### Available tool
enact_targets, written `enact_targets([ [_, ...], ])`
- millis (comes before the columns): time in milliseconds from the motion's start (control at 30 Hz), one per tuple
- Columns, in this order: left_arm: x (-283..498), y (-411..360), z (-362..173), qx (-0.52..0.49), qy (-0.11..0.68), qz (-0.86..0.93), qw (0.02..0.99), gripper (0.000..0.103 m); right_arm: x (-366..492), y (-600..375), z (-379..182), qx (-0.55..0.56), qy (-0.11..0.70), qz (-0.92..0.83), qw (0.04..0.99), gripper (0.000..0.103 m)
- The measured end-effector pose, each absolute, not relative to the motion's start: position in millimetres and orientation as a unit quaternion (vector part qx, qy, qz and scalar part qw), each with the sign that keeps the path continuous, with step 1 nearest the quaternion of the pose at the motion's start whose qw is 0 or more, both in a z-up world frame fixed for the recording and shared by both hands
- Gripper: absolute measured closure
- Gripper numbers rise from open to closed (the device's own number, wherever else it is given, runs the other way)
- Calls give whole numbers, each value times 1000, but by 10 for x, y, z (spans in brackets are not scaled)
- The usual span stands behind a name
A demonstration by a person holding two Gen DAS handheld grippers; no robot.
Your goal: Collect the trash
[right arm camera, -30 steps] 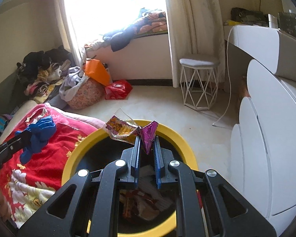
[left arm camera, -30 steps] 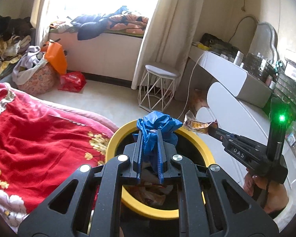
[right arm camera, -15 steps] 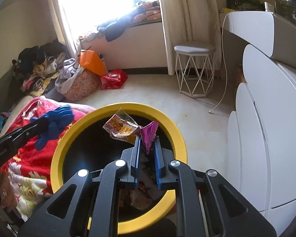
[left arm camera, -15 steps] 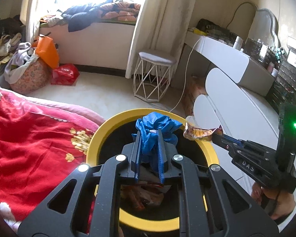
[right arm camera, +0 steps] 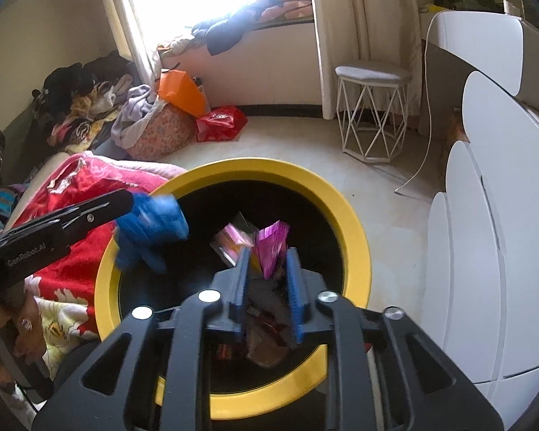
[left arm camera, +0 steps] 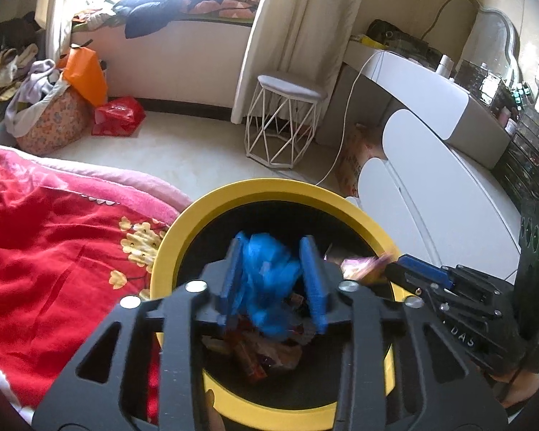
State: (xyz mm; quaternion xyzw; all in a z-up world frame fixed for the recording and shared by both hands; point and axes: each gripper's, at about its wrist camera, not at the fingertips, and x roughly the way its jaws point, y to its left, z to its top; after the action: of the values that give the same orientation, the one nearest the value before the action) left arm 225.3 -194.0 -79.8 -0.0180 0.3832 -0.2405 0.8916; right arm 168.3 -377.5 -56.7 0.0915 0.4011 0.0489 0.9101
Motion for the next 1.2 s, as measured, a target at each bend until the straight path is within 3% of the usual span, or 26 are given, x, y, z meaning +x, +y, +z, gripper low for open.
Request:
enact_targets([
  [233, 2210, -1849, -783, -23, 384, -233, 893, 37, 1614, -3704, -488, 85, 391, 47, 915, 55],
  [267, 2202, -1822, -772, -22, 383, -228, 895, 29, 1598, -3698, -464, 84, 387, 46, 917, 51],
  [400, 2137, -1706, -702, -25, 378, -209, 902, 11, 1531, -3666, -372, 84, 372, 41, 924, 35],
  [500, 2083, -1606, -644, -27, 370, -194, 908, 11, 1470, -3647, -304, 86, 360, 39, 928, 25],
  [800, 1876, -1219, -475, -25, 356, -150, 922, 11, 1304, -3442, -125, 71, 335, 55, 938, 8],
  [1200, 1476, -651, -350, -36, 338, -82, 937, 11, 1114, -2975, 23, 35, 316, 94, 943, 7],
])
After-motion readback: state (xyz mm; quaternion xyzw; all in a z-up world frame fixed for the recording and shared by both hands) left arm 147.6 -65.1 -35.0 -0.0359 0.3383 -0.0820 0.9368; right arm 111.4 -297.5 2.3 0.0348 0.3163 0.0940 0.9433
